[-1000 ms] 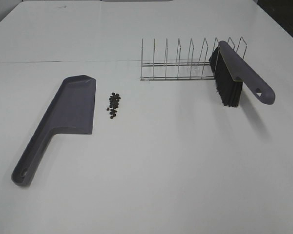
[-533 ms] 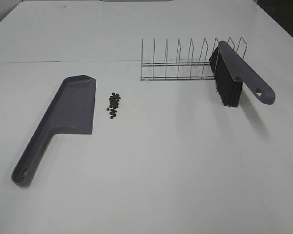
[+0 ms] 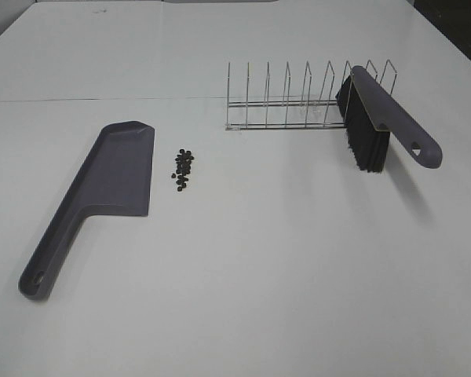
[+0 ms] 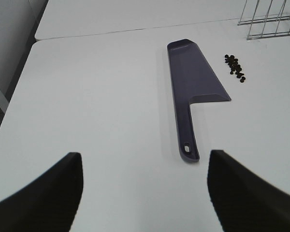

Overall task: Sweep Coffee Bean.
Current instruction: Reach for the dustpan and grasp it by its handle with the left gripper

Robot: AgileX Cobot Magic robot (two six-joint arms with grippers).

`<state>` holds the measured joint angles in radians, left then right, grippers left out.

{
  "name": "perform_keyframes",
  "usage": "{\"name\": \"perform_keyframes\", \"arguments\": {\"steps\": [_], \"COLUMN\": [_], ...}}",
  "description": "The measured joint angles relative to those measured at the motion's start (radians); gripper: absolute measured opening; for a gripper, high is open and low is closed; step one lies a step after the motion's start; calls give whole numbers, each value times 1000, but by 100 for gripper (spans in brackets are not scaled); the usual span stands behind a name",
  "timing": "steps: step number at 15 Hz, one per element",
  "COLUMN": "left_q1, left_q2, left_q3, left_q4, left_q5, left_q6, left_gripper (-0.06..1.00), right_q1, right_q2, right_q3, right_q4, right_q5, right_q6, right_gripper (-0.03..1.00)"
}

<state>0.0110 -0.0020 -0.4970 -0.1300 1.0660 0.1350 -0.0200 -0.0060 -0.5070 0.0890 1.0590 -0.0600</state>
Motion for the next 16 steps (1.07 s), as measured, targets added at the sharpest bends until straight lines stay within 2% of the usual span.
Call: {"name": "perform_keyframes", "arguments": {"steps": [16], "left_q1": [0], "left_q2": [0], "left_q3": [0], "left_q4": [0], "left_q5": [0], "left_q6": [0], "left_gripper": [66], "right_q1": [0], "right_q2": [0], "right_q3": [0], "right_q4": [0], "right_q5": [0], "right_q6": [0], "right_gripper": [76]}}
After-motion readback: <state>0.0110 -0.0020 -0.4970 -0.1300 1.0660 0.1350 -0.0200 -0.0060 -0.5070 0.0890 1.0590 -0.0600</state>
